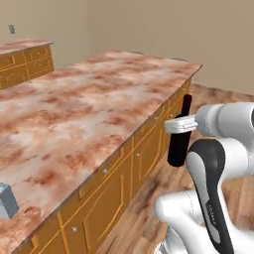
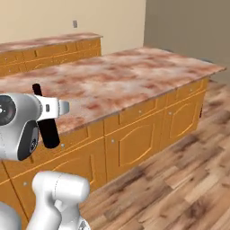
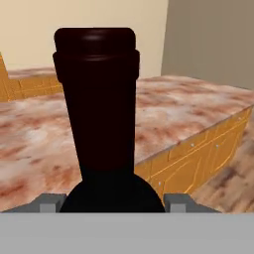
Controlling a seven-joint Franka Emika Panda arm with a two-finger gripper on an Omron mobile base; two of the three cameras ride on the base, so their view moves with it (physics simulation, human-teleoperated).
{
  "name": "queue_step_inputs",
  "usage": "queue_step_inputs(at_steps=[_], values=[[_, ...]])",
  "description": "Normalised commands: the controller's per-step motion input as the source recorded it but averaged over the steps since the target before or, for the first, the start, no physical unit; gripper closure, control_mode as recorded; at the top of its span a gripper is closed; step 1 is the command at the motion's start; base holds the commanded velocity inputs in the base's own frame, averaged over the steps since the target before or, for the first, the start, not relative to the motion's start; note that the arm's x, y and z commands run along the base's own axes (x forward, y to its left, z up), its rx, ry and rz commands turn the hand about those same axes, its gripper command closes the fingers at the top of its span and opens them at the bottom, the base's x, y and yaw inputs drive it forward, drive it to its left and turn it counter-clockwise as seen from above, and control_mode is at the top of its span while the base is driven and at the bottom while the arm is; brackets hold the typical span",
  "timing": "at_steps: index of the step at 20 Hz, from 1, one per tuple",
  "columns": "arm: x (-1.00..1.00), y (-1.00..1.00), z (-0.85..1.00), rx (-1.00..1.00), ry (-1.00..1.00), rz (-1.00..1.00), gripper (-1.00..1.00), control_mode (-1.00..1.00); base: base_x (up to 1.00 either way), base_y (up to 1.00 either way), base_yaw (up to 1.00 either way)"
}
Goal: Move the drinks to the dining counter.
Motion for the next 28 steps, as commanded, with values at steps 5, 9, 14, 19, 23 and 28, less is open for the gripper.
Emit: queue_step_inputs(at_steps=[5,9,14,19,23,28], values=[[0.0,0.0,0.0,0.0,0.0,0.0,1.0,1.0,0.0,0.0,1.0],[0.0,0.0,0.0,0.0,0.0,0.0,1.0,1.0,0.11,0.0,1.0],[0.0,0.0,0.0,0.0,0.0,0.0,1.0,1.0,0.99,-0.5,0.61],[0.0,0.0,0.0,0.0,0.0,0.0,1.0,1.0,1.0,-0.96,0.21],[0.0,0.0,0.0,0.0,0.0,0.0,1.0,1.0,0.94,-0.83,-0.12],[0.0,0.0,0.0,0.0,0.0,0.0,1.0,1.0,1.0,0.04,-0.29]])
